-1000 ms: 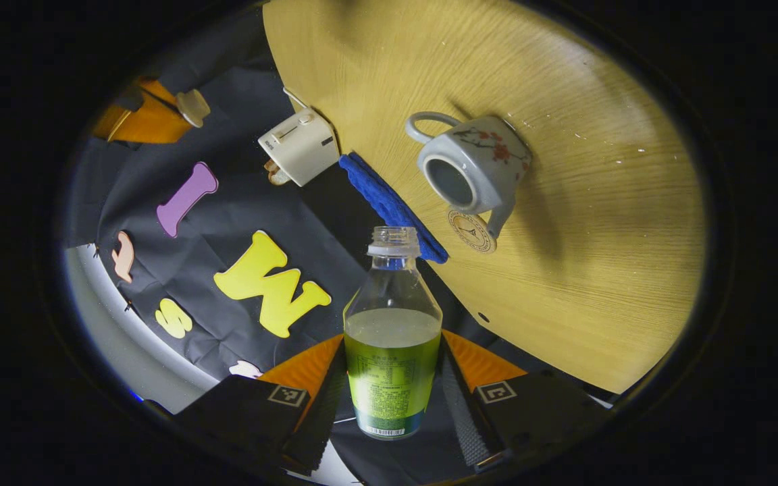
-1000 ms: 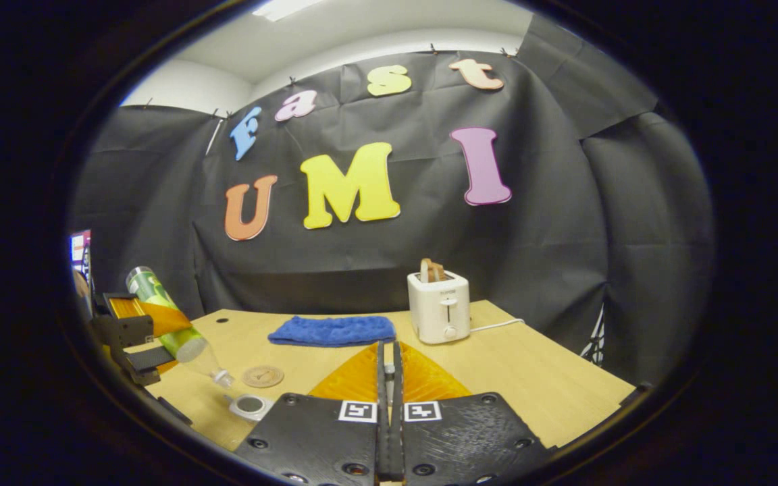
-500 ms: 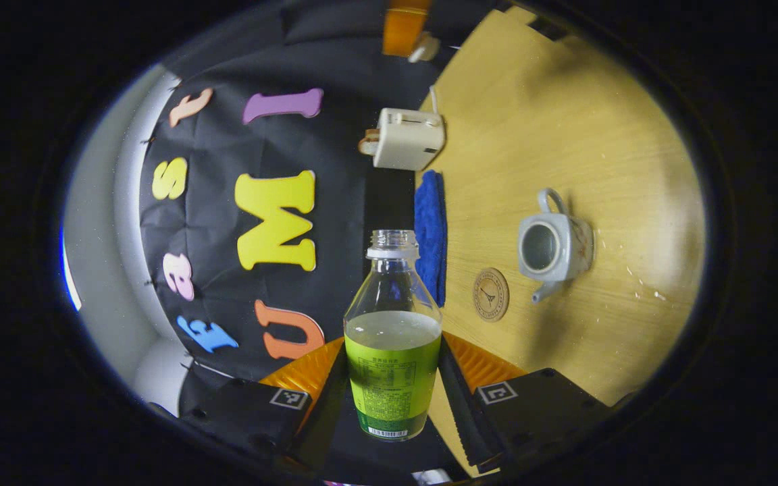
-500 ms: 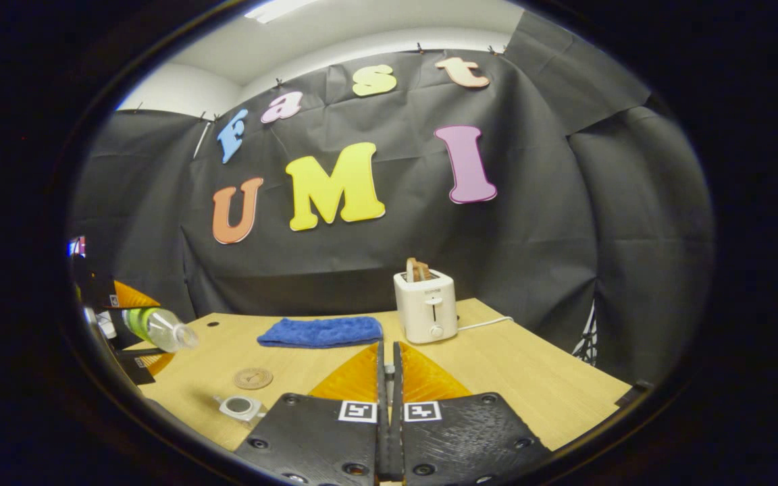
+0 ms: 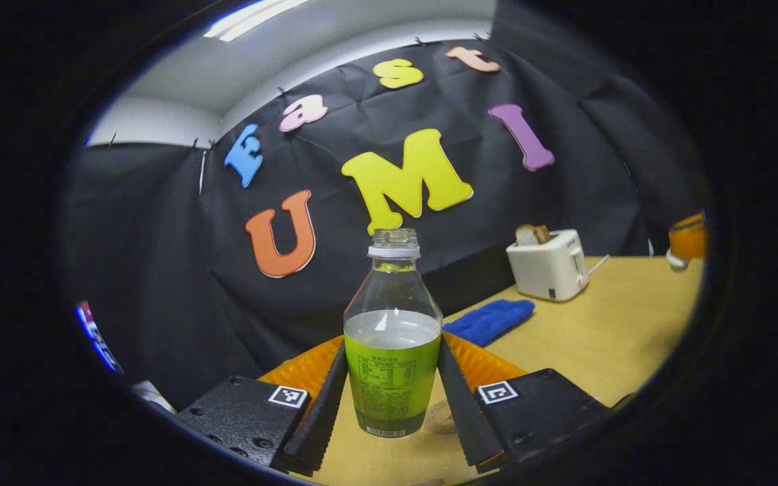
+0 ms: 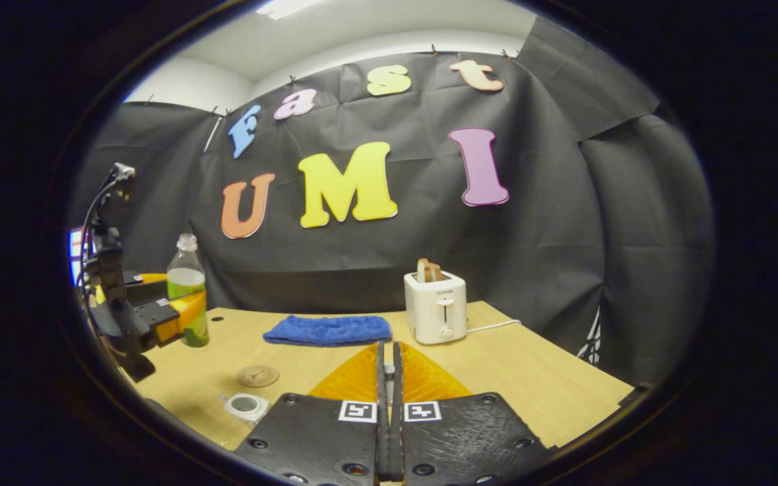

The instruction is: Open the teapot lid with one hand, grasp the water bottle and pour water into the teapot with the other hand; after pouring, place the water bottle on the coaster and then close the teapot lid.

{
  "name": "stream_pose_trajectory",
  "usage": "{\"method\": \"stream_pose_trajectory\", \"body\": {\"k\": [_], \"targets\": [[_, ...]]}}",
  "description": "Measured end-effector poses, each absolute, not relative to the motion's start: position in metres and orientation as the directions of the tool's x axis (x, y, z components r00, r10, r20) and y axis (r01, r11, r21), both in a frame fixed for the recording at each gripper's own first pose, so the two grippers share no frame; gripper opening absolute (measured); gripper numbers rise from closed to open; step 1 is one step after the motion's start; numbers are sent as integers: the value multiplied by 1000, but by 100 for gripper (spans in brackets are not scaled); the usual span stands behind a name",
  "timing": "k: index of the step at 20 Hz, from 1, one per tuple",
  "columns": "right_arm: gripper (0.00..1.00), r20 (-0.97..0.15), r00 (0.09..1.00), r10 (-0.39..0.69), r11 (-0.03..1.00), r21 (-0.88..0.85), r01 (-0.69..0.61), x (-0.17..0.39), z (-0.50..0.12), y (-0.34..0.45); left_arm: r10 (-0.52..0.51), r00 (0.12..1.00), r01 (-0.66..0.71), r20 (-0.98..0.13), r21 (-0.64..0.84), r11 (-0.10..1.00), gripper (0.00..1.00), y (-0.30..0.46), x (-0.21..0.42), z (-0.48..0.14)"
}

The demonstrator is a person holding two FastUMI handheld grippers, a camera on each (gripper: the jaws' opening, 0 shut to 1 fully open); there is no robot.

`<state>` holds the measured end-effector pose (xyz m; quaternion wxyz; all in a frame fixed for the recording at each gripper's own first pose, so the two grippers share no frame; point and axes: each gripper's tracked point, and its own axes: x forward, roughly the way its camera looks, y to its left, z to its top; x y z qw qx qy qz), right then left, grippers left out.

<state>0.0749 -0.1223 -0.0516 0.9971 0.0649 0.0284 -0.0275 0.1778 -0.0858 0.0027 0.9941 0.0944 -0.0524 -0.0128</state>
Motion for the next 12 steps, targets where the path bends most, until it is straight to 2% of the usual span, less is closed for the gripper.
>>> {"method": "stream_pose_trajectory", "body": {"k": [4, 6, 12], "targets": [[0, -72, 997, -21, 991, 128, 30, 78, -59, -107, -50, 992, 56, 114, -51, 997, 77, -90, 206, -6], [0, -83, 996, -13, 992, 126, 23, 80, -64, -105, -67, 995, 76, 79, -116, 990, 77, -94, 221, -22], [0, -106, 994, -5, 994, 112, 17, 86, -74, -96, -103, 995, 103, 2, -129, 986, 78, -105, 246, -64]]}}
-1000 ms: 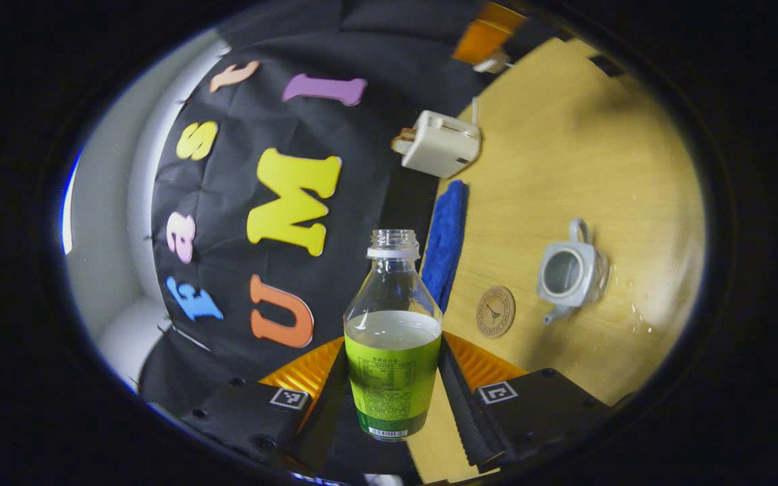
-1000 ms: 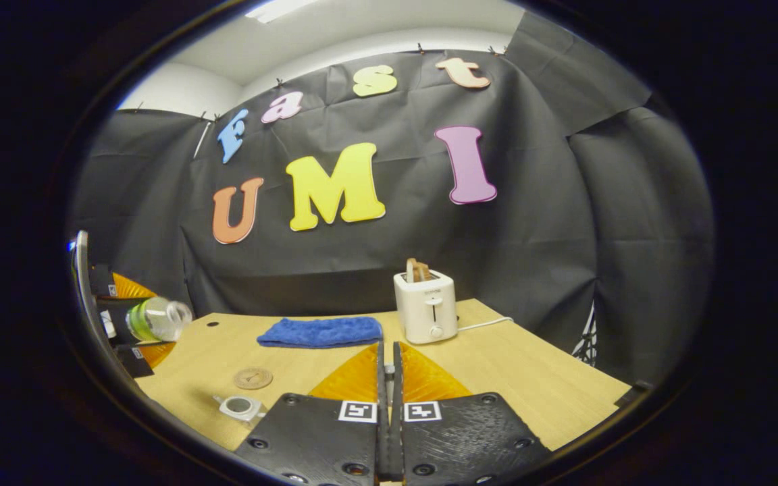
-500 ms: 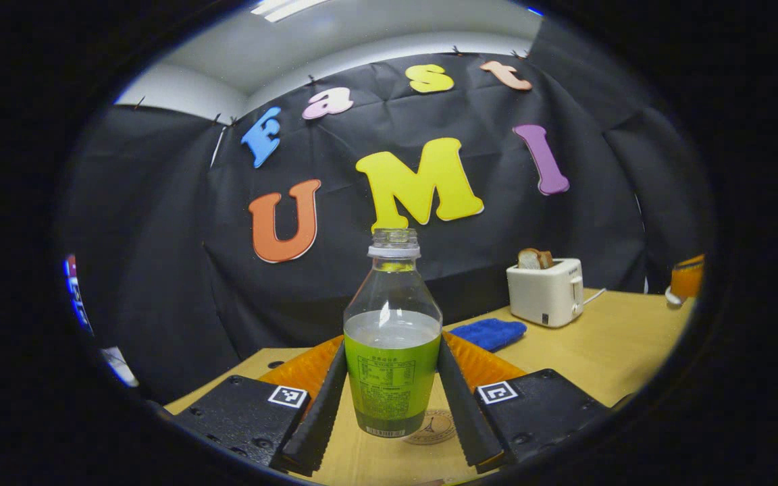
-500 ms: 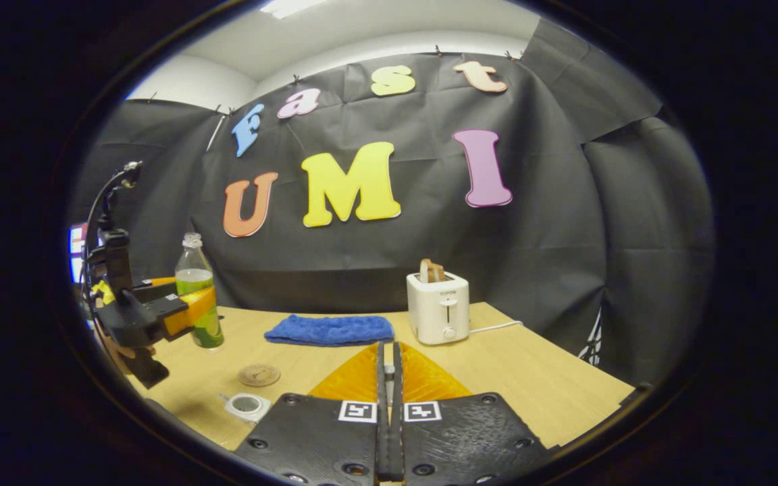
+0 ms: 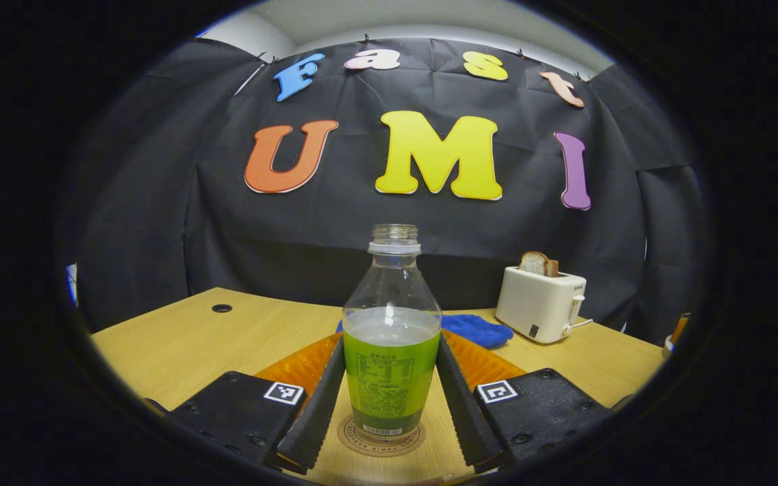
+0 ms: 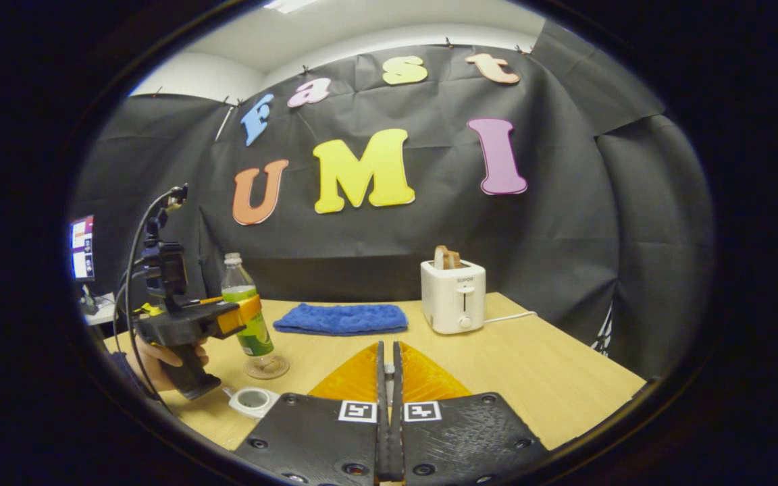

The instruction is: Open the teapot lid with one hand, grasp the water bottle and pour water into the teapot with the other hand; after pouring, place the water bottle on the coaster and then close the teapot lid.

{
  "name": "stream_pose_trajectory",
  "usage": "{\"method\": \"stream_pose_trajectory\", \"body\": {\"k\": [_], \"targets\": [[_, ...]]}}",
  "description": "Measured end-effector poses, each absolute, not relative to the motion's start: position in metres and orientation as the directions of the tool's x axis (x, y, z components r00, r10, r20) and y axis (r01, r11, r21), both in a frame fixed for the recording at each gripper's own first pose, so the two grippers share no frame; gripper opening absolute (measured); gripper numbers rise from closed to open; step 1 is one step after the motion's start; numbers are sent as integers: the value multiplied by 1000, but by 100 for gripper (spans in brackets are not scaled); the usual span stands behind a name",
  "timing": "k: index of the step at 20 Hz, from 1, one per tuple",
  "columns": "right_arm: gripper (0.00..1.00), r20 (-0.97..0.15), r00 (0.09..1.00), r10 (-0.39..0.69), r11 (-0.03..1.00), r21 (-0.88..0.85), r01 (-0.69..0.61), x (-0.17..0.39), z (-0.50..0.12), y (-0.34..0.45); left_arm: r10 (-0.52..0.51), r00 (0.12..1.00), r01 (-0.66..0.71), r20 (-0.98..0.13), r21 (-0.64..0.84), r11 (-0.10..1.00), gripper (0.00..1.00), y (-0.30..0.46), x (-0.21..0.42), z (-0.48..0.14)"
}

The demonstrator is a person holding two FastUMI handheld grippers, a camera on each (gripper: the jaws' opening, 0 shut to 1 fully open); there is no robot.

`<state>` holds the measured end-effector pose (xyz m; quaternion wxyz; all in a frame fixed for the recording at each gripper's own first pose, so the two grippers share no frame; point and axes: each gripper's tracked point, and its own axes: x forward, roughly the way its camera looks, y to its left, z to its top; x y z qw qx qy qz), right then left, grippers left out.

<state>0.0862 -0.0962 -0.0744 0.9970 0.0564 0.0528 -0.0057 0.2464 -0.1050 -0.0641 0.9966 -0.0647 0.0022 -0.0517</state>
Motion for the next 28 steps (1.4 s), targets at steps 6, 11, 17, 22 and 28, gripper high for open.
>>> {"method": "stream_pose_trajectory", "body": {"k": [6, 11, 17, 22, 28], "targets": [[0, -121, 993, -10, 993, 114, 24, 88, -79, -98, -112, 993, 110, -30, -76, 991, 78, -111, 249, -82], [0, -119, 993, -8, 994, 110, 21, 88, -78, -96, -93, 995, 91, -29, -57, 994, 85, -105, 246, -80], [0, -121, 992, 22, 993, 114, -8, 88, -80, -84, -77, 997, 77, -28, -18, 997, 96, -101, 226, -68], [0, -107, 984, 145, 980, 152, -127, 87, -80, -39, -18, 1000, 19, 21, -23, 1000, 96, -82, 194, -49], [0, -90, 956, 277, 950, 171, -259, 88, -94, 17, 27, 996, -23, 85, -46, 999, 96, -52, 139, -32]]}}
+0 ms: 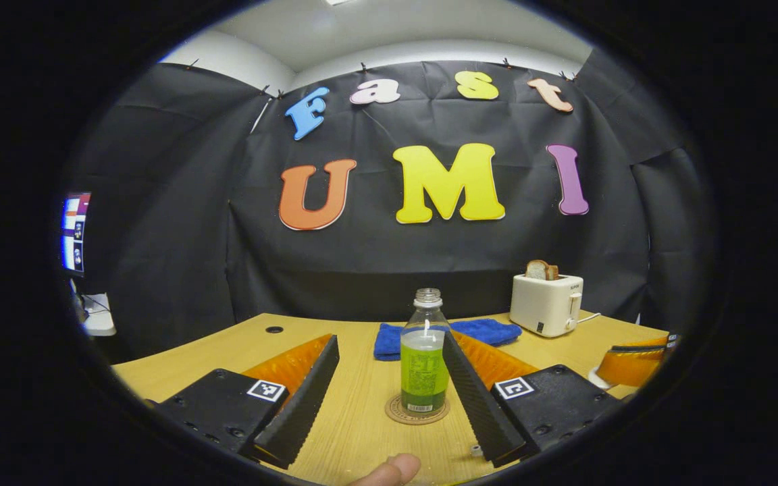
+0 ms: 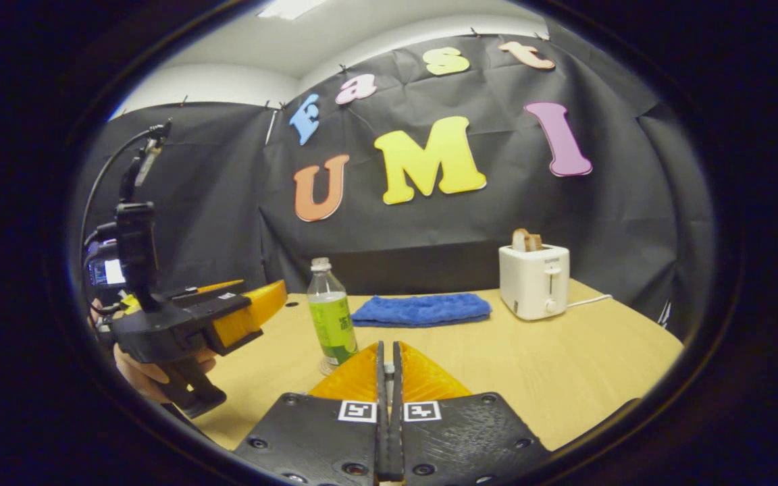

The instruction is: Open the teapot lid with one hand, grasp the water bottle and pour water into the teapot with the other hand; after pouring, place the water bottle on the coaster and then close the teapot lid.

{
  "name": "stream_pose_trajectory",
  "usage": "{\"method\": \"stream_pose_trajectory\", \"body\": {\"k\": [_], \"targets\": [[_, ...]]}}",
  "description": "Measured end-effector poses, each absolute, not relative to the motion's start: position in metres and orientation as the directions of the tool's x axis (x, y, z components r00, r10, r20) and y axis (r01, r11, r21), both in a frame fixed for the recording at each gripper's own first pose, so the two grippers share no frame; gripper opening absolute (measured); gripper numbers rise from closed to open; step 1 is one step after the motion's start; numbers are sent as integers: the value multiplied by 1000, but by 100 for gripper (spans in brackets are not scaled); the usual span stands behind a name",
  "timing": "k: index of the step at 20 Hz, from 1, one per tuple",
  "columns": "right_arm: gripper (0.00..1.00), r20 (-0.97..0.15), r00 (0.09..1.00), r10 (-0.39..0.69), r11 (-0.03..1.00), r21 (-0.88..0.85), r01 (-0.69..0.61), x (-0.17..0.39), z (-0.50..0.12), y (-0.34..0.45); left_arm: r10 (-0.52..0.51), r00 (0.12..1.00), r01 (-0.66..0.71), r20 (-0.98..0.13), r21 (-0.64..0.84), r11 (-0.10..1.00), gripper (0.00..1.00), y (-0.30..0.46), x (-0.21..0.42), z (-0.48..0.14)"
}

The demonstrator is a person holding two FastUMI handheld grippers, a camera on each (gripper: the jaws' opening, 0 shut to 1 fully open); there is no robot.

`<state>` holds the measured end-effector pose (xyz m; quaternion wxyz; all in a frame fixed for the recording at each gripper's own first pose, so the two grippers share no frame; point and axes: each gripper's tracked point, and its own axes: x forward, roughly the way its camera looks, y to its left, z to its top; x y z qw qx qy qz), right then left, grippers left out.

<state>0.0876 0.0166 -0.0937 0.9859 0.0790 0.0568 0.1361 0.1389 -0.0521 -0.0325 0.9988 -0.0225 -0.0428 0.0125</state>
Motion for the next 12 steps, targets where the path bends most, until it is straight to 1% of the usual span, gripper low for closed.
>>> {"method": "stream_pose_trajectory", "body": {"k": [4, 7, 10, 12], "targets": [[0, -103, 943, 316, 937, 188, -294, 94, -106, 44, 60, 994, -54, 90, -68, 996, 96, -21, 107, -31], [0, -95, 944, 316, 939, 173, -297, 97, -103, 58, 40, 996, -34, 73, -89, 995, 96, -15, 90, -36], [0, -69, 947, 313, 942, 152, -301, 93, -100, 70, 35, 998, -31, 53, -76, 997, 96, -11, 84, -38], [0, -49, 951, 305, 944, 150, -295, 91, -100, 75, 9, 999, -5, 38, -90, 996, 96, -15, 79, -36]]}}
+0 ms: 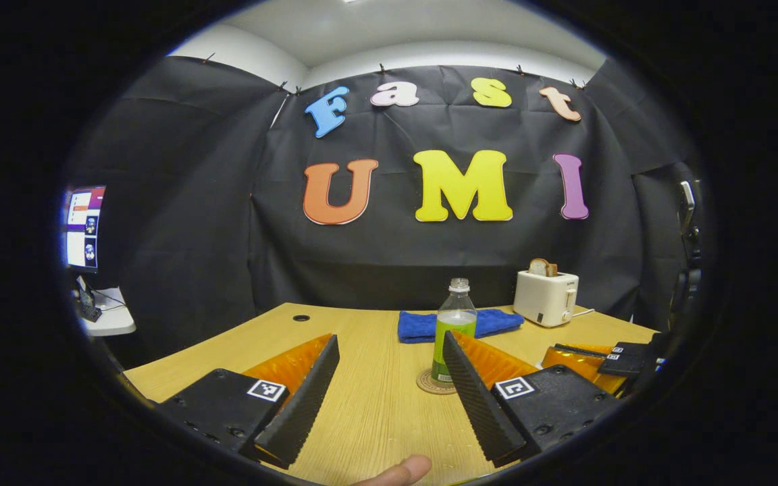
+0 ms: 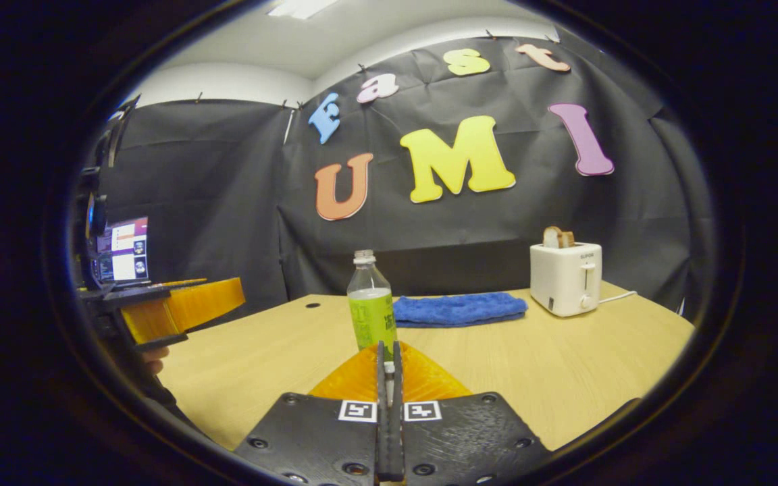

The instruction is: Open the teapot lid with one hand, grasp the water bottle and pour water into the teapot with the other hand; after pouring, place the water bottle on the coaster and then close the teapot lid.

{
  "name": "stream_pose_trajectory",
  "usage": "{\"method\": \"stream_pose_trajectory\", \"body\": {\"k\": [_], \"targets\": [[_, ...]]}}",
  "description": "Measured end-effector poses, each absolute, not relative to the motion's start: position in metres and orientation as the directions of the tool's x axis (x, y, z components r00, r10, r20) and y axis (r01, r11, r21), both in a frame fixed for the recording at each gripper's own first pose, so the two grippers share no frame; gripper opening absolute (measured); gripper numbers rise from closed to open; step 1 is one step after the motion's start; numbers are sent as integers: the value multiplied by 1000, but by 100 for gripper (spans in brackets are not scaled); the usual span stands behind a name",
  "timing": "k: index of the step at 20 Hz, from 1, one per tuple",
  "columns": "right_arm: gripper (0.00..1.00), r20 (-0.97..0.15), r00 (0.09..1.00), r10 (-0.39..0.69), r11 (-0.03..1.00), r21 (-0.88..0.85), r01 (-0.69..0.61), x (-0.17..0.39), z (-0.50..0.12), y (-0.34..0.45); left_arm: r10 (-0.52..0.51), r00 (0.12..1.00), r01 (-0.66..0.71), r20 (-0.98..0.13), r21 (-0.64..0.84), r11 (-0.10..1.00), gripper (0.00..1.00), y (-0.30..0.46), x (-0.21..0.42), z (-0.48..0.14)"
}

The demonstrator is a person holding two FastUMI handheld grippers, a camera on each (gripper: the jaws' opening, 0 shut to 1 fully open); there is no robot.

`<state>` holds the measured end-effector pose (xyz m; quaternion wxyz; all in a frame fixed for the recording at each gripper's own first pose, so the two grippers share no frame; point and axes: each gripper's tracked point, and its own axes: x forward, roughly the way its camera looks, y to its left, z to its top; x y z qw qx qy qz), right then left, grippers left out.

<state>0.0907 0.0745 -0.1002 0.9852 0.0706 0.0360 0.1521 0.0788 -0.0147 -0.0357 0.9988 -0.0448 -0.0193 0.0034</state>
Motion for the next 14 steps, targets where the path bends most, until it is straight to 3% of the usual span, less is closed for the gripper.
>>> {"method": "stream_pose_trajectory", "body": {"k": [7, 14], "targets": [[0, -73, 958, 278, 956, 113, -269, 96, -120, 79, -16, 998, 23, 58, -128, 992, 96, -7, 64, -18], [0, -175, 955, 241, 969, 100, -226, 106, -156, 74, -38, 999, 41, 30, -133, 990, 96, -8, 65, -25]]}}
